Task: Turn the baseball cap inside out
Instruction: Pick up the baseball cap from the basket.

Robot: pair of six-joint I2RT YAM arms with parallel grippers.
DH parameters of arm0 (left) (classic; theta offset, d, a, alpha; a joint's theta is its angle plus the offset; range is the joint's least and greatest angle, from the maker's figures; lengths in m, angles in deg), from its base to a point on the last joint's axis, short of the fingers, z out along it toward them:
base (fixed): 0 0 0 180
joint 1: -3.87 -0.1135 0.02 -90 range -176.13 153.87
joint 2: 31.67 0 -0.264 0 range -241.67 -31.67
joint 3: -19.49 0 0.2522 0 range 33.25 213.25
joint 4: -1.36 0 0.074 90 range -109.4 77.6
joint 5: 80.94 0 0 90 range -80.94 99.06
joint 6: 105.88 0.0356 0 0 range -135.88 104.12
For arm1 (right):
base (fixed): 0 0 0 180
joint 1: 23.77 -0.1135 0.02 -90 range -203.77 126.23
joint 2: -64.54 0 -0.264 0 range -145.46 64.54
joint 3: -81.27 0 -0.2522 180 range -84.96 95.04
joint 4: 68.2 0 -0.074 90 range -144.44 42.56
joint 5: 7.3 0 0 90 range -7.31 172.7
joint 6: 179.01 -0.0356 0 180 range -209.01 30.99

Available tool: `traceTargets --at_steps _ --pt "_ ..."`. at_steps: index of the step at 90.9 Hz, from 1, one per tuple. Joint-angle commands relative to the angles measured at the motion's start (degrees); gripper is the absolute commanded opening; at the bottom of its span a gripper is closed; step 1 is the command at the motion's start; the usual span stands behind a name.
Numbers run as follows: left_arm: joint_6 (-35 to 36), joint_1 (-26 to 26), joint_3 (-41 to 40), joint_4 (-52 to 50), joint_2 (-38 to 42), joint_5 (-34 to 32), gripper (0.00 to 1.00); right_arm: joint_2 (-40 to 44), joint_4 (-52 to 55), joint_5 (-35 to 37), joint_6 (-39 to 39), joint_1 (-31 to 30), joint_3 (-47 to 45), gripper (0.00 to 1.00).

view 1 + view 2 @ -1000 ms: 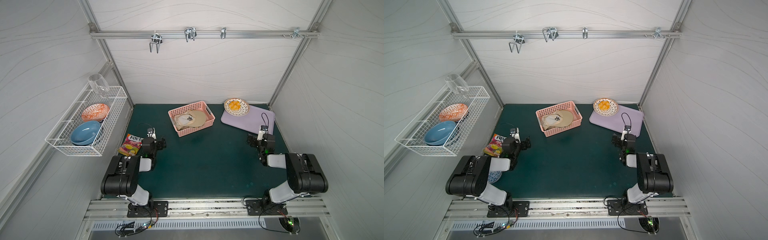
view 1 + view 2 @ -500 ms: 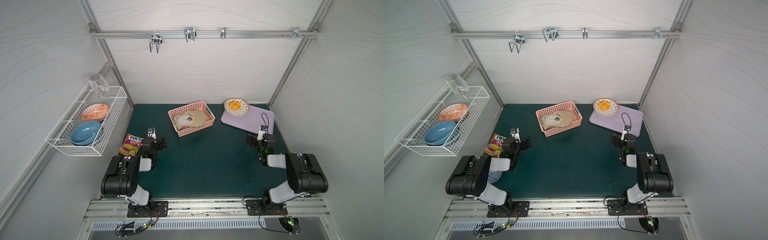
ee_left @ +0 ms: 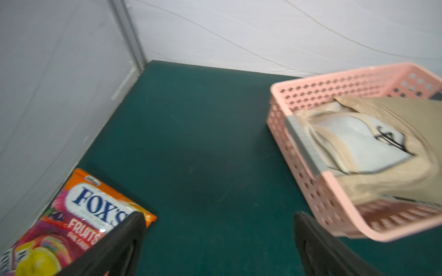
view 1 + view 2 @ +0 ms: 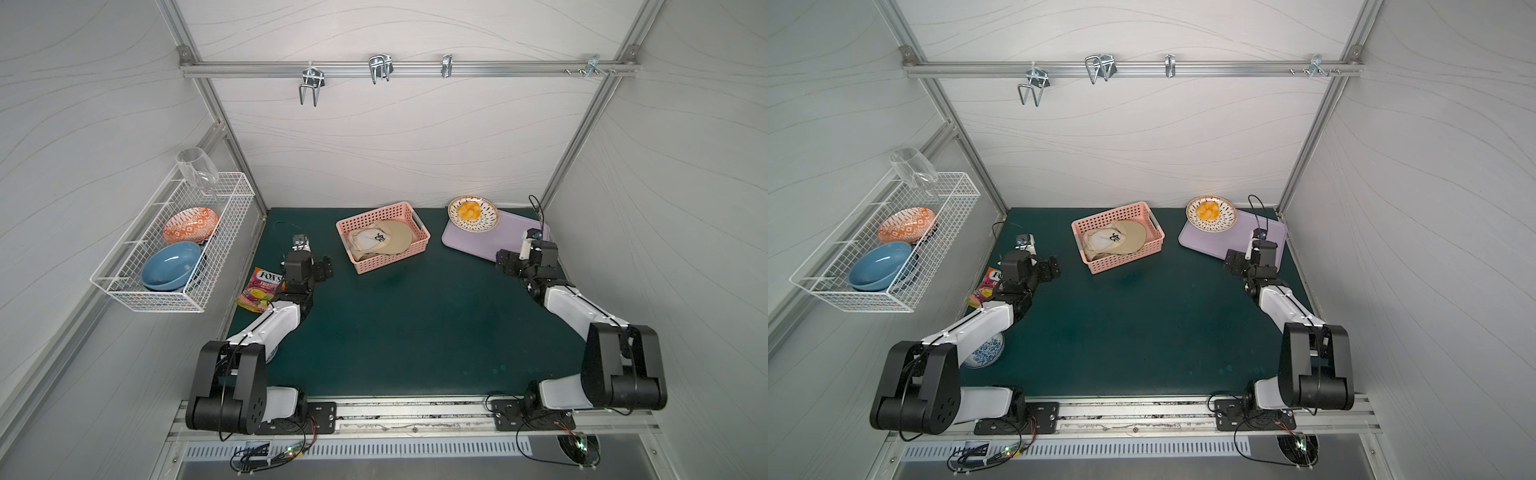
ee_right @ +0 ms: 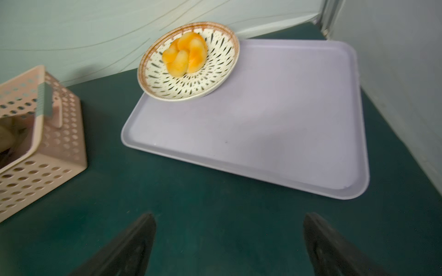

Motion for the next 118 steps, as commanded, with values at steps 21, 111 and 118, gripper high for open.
traceTargets --at_steps 21,111,118 --pt "29.54 22.04 12.30 -8.96 -10.46 3.76 0.90 3.53 15.81 -15.01 -1.39 -4.82 3.41 0.99" --pt "38.63 24.41 29.47 -4.13 -30.23 5.16 0.73 2.58 15.63 -16.49 -2.27 -7.77 2.03 0.99" --pt "38.80 24.41 31.42 -4.88 -31.56 5.56 0.72 2.57 15.71 -16.41 -2.16 -7.89 1.93 0.99"
